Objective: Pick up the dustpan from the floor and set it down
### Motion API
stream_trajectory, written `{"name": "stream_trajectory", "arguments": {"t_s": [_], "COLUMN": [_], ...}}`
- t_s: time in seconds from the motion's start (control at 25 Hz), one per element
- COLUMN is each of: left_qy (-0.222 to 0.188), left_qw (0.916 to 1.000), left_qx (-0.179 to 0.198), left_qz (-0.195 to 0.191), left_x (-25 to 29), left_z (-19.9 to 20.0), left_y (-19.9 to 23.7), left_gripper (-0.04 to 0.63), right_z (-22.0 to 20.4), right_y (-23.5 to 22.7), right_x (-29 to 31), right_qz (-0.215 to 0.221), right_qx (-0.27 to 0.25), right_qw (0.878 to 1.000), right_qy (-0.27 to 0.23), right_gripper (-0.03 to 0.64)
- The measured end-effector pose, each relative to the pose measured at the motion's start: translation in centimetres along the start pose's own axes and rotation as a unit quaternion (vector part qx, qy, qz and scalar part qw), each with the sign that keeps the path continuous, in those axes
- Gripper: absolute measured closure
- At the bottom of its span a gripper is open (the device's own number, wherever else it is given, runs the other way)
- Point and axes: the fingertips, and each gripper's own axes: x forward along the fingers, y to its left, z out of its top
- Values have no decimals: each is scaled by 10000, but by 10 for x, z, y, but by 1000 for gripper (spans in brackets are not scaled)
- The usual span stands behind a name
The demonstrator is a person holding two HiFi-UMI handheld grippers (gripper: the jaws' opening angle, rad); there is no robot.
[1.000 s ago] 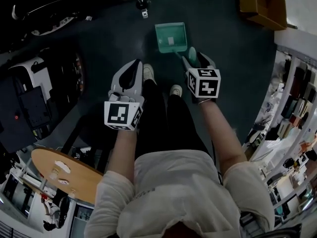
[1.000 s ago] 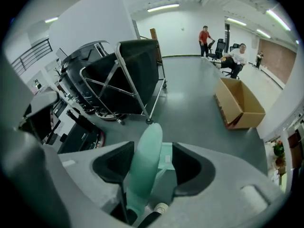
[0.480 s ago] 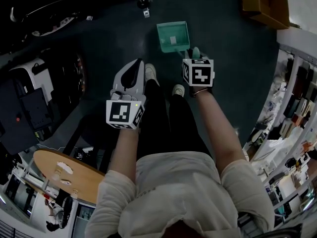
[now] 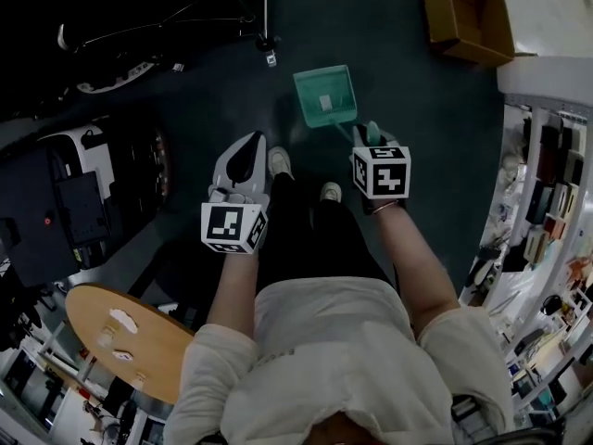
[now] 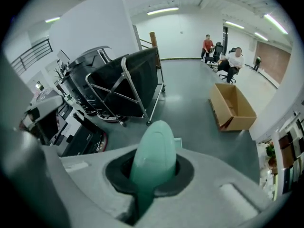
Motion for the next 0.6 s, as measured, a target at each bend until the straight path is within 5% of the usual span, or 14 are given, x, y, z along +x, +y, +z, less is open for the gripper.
{"name": "stream_trajectory", "arguments": {"t_s": [0.6], "left_qy": [-796], "left_qw": [9935], "left_qx": [808], "left_qz": [-62], "left_x": [-105], "left_z": [62], "left_y": [-99], "left_gripper": [588], "right_z": [-56], "right_y": [5], "right_x": [-191], "right_qz": [352], "right_qx": [-399], "right_qw": [9963], "right_qy": [-673], "right_gripper": [621]}}
